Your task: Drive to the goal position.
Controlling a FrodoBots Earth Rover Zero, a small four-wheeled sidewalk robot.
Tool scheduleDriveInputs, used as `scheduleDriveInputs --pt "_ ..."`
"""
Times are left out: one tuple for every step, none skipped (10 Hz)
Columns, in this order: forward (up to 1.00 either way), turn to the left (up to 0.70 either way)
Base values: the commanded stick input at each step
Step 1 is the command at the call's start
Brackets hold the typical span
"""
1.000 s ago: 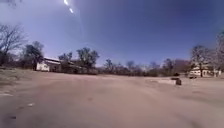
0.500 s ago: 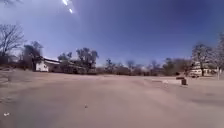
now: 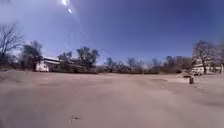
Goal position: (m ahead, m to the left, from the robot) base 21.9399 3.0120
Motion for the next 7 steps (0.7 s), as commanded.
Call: scheduleDriveInputs --pt "1.00 0.00" --pt "1.00 0.00" --pt "1.00 0.00" --pt "1.00 0.00" --pt "1.00 0.00" --pt "1.00 0.00" --pt "1.00 0.00"
